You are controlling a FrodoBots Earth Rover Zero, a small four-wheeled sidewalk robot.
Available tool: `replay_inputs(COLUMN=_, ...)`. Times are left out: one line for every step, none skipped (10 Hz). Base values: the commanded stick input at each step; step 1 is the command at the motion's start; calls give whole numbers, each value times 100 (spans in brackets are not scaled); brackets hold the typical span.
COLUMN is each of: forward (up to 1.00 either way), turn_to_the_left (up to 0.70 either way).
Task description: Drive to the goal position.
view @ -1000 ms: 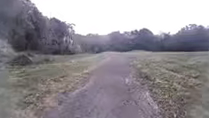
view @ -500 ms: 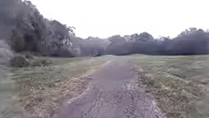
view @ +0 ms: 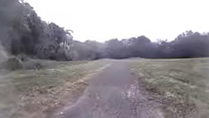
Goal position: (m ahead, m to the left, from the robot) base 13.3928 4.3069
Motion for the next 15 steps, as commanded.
replay_inputs(forward=45, turn_to_the_left=0)
replay_inputs(forward=45, turn_to_the_left=0)
replay_inputs(forward=45, turn_to_the_left=0)
replay_inputs(forward=45, turn_to_the_left=0)
replay_inputs(forward=45, turn_to_the_left=0)
replay_inputs(forward=45, turn_to_the_left=0)
replay_inputs(forward=45, turn_to_the_left=0)
replay_inputs(forward=45, turn_to_the_left=0)
replay_inputs(forward=45, turn_to_the_left=0)
replay_inputs(forward=45, turn_to_the_left=-2)
replay_inputs(forward=45, turn_to_the_left=-4)
replay_inputs(forward=45, turn_to_the_left=-27)
replay_inputs(forward=45, turn_to_the_left=-27)
replay_inputs(forward=45, turn_to_the_left=-27)
replay_inputs(forward=45, turn_to_the_left=-27)
